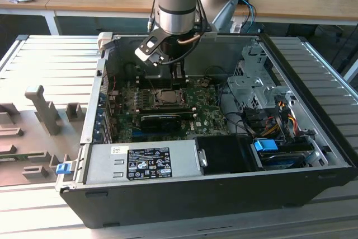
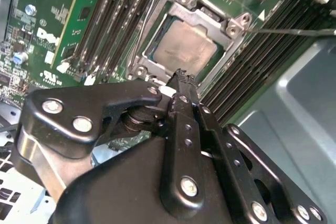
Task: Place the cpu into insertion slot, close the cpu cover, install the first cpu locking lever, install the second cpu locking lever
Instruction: 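Close the cpu cover, then install the first cpu locking lever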
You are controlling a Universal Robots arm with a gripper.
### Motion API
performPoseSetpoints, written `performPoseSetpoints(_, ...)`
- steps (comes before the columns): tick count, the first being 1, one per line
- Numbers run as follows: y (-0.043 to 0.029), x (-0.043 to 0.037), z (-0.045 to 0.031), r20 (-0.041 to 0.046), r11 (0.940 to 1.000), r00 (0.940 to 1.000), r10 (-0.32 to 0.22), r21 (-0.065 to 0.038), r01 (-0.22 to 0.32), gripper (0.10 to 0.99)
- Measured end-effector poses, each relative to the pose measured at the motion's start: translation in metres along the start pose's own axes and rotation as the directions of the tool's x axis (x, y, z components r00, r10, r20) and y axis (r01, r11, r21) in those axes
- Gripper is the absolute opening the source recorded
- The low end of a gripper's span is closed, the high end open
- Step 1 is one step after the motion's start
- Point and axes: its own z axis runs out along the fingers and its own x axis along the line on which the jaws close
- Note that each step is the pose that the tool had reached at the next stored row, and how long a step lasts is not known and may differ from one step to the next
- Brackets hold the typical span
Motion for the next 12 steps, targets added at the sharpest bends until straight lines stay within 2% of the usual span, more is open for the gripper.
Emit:
performPoseSetpoints(6,-0.0071,0.0002,-0.0004,0.0000,1.0000,1.0000,0.000,0.000,0.000,0.106)
performPoseSetpoints(12,-0.0082,0.0002,-0.0026,0.0001,1.0000,1.0000,0.000,0.000,0.000,0.106)
